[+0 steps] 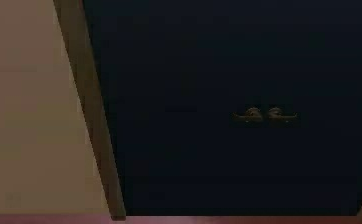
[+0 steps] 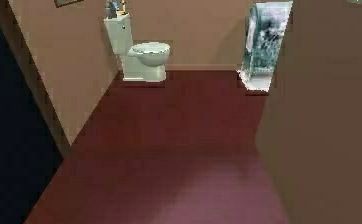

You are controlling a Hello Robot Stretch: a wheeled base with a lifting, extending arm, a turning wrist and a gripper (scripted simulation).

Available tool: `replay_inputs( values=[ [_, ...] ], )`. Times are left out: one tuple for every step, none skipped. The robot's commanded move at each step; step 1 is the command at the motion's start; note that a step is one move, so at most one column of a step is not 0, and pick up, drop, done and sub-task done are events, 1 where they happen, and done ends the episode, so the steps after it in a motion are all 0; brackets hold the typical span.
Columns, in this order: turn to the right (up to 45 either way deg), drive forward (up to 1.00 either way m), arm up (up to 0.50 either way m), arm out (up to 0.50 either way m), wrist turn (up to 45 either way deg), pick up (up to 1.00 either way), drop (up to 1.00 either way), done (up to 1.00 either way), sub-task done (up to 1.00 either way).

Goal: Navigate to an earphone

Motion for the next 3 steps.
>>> replay_inputs(
  values=[
    [45.0,0.0,0.0,0.0,0.0,0.0,0.0,0.0,0.0],
    [45.0,0.0,0.0,0.0,0.0,0.0,0.0,0.0,0.0],
    [9.0,0.0,0.0,0.0,0.0,0.0,0.0,0.0,0.0]
  ],
)
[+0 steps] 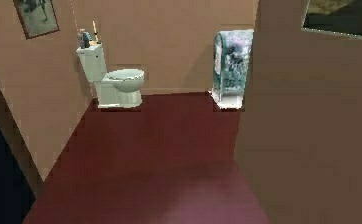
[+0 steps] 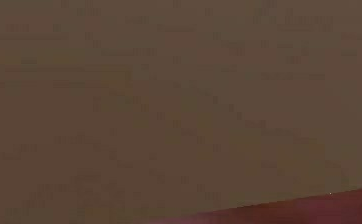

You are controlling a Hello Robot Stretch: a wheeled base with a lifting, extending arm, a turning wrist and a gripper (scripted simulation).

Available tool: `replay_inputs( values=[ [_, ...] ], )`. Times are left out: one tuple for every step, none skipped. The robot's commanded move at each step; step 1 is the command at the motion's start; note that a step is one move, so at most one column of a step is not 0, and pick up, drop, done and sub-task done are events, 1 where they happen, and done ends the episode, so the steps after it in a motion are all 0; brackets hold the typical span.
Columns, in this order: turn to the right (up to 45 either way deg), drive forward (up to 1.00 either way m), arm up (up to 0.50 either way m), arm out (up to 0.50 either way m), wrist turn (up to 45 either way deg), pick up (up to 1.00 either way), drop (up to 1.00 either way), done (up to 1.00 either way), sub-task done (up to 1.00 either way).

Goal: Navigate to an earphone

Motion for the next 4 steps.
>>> replay_inputs(
  values=[
    [0.0,1.0,0.0,0.0,0.0,0.0,0.0,0.0,0.0],
    [3.0,0.0,0.0,0.0,0.0,0.0,0.0,0.0,0.0],
    [0.0,0.8,0.0,0.0,0.0,0.0,0.0,0.0,0.0],
    [36.0,0.0,0.0,0.0,0.0,0.0,0.0,0.0,0.0]
  ],
)
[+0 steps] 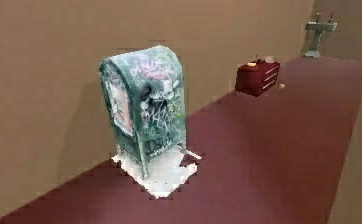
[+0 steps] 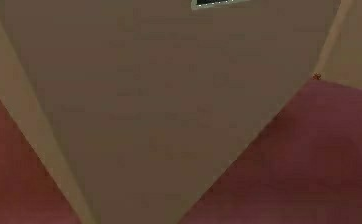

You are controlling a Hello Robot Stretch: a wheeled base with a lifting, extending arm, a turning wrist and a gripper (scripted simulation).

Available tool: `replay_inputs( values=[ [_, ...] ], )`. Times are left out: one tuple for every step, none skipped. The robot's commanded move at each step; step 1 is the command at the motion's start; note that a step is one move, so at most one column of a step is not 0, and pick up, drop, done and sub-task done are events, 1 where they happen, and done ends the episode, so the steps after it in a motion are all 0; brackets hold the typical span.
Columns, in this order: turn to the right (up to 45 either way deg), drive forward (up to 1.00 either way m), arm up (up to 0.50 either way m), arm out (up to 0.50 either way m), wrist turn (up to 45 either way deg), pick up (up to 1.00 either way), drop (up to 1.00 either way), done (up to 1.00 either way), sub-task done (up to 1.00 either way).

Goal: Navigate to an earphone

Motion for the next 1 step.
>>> replay_inputs(
  values=[
    [0.0,0.4,0.0,0.0,0.0,0.0,0.0,0.0,0.0]
  ],
)
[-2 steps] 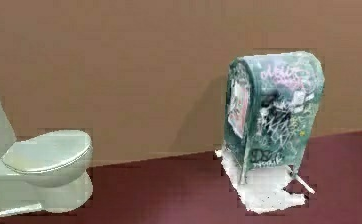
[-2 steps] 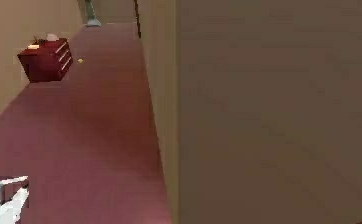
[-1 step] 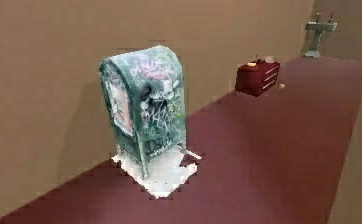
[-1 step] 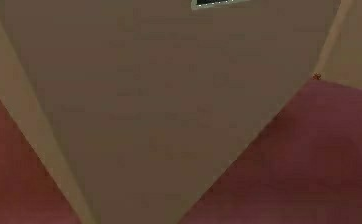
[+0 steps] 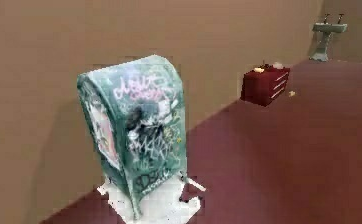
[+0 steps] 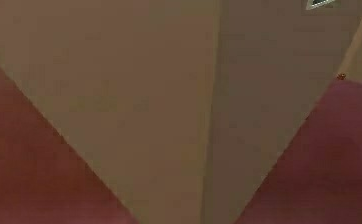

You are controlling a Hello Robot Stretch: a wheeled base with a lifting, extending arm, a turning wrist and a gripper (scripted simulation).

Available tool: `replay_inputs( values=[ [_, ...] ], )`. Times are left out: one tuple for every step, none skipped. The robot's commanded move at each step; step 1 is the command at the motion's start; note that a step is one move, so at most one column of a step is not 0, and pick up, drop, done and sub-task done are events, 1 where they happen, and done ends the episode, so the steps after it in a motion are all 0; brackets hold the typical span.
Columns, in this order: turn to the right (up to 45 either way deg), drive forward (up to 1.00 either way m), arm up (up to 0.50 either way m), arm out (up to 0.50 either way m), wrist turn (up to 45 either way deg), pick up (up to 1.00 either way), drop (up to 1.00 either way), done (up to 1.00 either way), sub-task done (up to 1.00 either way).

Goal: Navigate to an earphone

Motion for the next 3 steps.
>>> replay_inputs(
  values=[
    [39.0,0.0,0.0,0.0,0.0,0.0,0.0,0.0,0.0],
    [0.0,1.0,0.0,0.0,0.0,0.0,0.0,0.0,0.0],
    [0.0,1.0,0.0,0.0,0.0,0.0,0.0,0.0,0.0]
  ],
)
